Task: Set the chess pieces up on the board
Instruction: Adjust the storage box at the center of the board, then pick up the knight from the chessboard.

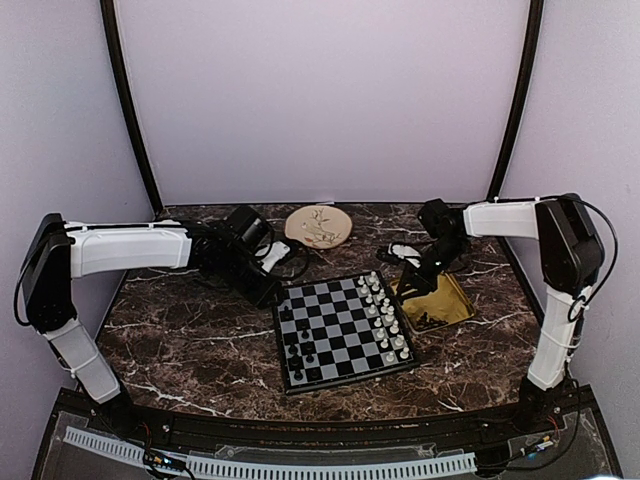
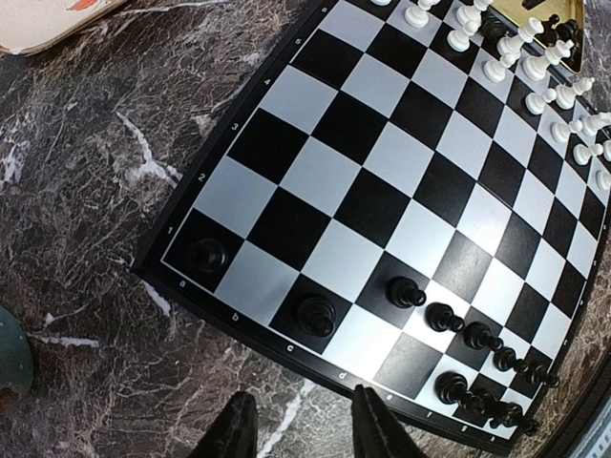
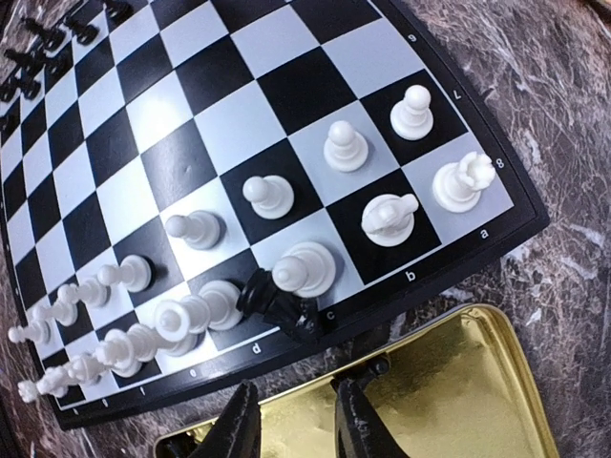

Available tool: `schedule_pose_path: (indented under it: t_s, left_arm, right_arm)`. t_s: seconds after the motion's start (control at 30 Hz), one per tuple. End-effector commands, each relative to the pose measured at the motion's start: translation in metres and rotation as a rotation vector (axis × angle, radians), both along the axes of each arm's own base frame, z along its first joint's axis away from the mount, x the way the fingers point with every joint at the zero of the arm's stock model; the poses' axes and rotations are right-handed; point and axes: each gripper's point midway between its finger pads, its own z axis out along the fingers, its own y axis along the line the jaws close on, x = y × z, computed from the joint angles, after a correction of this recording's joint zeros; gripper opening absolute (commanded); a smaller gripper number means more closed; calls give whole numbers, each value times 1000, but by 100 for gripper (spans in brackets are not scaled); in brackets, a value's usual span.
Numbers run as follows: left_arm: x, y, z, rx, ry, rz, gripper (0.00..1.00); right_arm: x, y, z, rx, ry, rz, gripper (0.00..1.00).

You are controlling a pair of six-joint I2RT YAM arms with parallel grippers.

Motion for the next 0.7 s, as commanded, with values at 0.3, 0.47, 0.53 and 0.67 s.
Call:
schedule_pose_path:
  t_s: [0.3, 0.47, 0.53, 0.67]
  left_arm:
    - [-7, 2, 24, -55, -25, 4, 36]
    - [-6, 2, 25, -46, -14, 3, 36]
    - [-6, 2, 26, -41, -13, 4, 36]
    - [-6, 2, 27, -39, -11, 7, 36]
  right_arm:
    - [0, 10, 33, 124, -351, 410, 29]
    - [-2, 12, 20, 116, -311, 454, 28]
    - [-3, 11, 16, 112, -302, 463, 28]
    - [-3, 12, 11, 103, -304, 472, 29]
